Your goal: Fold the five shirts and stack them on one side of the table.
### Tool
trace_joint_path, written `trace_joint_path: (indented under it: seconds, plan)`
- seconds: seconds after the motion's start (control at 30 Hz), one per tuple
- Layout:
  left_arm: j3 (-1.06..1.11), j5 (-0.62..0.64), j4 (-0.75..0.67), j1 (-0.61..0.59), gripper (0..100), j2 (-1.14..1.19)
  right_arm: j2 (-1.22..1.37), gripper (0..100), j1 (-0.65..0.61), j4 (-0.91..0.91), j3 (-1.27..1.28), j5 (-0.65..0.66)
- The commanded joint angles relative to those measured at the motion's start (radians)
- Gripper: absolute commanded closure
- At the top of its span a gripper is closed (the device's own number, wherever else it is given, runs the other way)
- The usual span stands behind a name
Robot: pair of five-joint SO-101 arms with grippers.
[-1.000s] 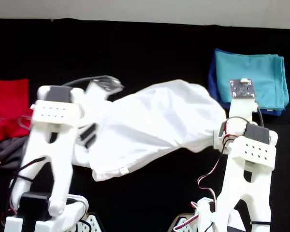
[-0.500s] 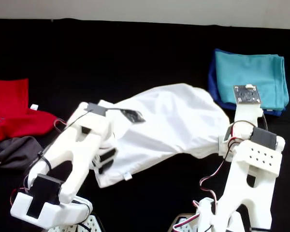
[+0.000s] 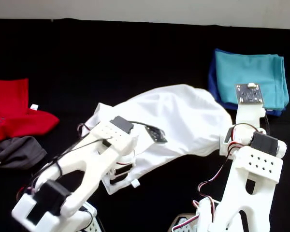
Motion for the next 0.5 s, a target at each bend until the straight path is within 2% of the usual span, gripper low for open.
trace_joint_path:
  seconds: [0.0, 0.13, 0.27, 0.37, 0.47]
  plan:
    - [-0.022, 0.009, 0.048, 0.015, 88, -0.088, -0.001, 99.2, -0.01, 0.001, -0.044, 0.006]
    - [0.007, 0.012, 0.046, 0.044, 88, -0.148, -0.001, 99.2, -0.01, -0.001, -0.044, 0.006]
    - [0.013, 0.107, 0.011, 0.073, 88, -0.154, 0.001, 99.2, -0.012, -0.001, -0.044, 0.006]
    - [0.067, 0.158, -0.041, 0.102, 81, -0.154, 0.001, 99.2, -0.038, 0.001, -0.042, 0.006]
    - [0.119, 0.186, -0.061, 0.153, 80, -0.156, 0.001, 99.2, -0.067, 0.001, -0.039, 0.002]
